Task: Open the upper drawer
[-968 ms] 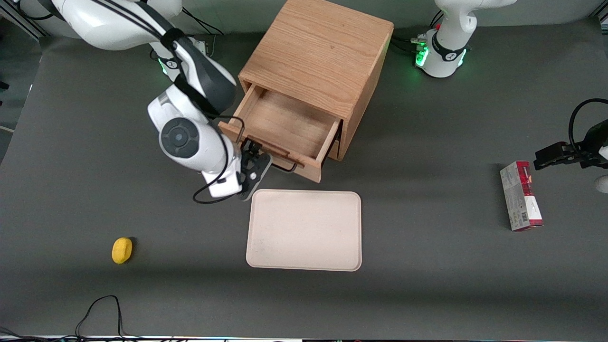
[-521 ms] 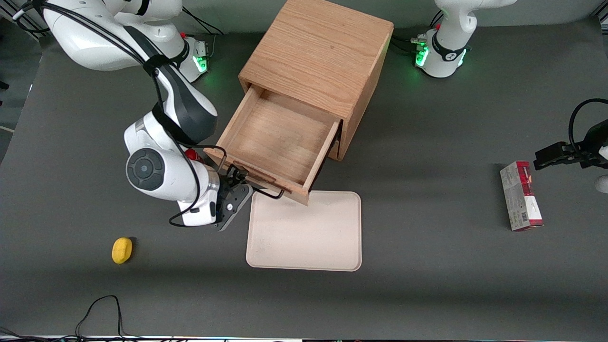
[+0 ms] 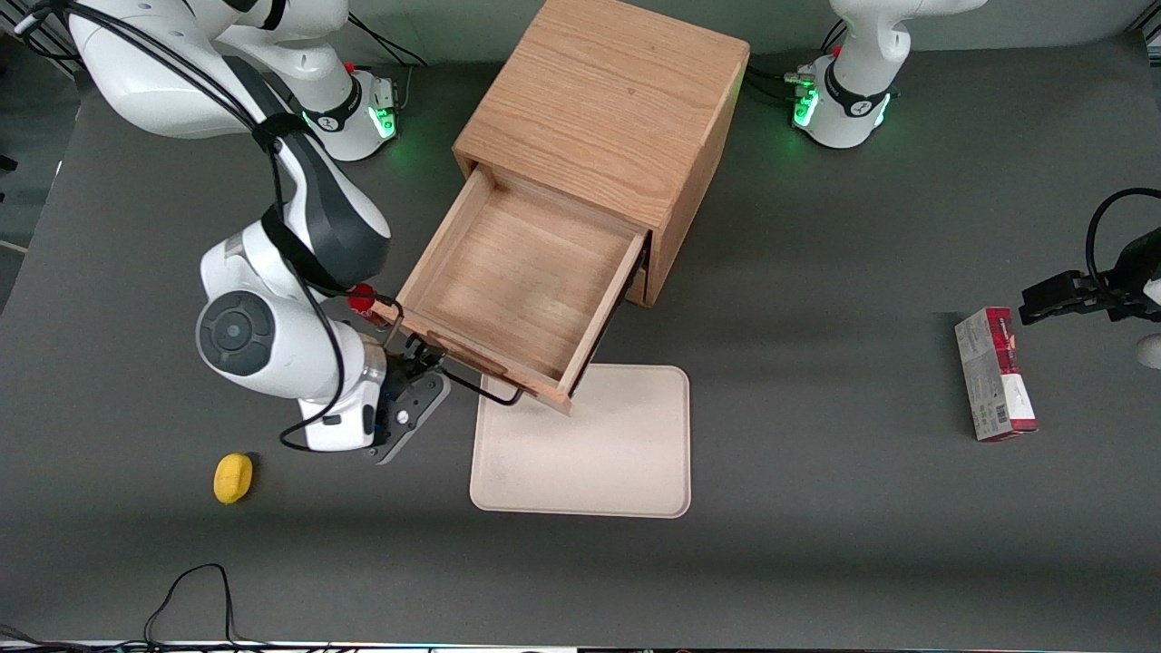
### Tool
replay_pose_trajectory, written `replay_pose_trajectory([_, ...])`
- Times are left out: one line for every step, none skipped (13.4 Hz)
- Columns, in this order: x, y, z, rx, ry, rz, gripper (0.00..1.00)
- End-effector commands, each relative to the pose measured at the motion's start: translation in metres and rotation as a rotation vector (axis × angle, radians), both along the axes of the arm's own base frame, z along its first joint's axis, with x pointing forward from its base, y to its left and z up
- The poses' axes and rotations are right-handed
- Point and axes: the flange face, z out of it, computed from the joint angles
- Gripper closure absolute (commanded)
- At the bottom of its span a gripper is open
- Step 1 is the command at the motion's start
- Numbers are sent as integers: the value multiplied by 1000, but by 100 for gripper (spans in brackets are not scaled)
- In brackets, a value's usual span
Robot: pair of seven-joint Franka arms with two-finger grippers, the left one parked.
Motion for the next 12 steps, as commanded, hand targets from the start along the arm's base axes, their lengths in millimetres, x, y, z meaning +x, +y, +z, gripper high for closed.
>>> replay_pose_trajectory([13,-33,51,-8,-69,-47,0])
replay_pose_trajectory([14,-43,74,31,-90,-76,0])
replay_pose_trajectory([7,-56,103,20,-123,-97,0])
replay_pose_trajectory([1,-85,114,-34,-100,-142,0])
replay_pose_trajectory([-15,-101,128,-51,-63,-179,0])
replay_pose_trajectory([-29,-123,137,-76,-46,-282,0])
replay_pose_trajectory([-48,-145,140,-106,-31,-391,0])
replay_pose_trajectory([-67,-161,141,-123,-29,-445,0])
replay_pose_trajectory([-88,-185,144,-122,-23,-490,0])
replay_pose_trajectory([-114,-203,146,-94,-7,-540,0])
replay_pose_trajectory([-139,-219,147,-86,-16,-594,0])
replay_pose_trajectory([-162,-225,149,-87,-9,-646,0])
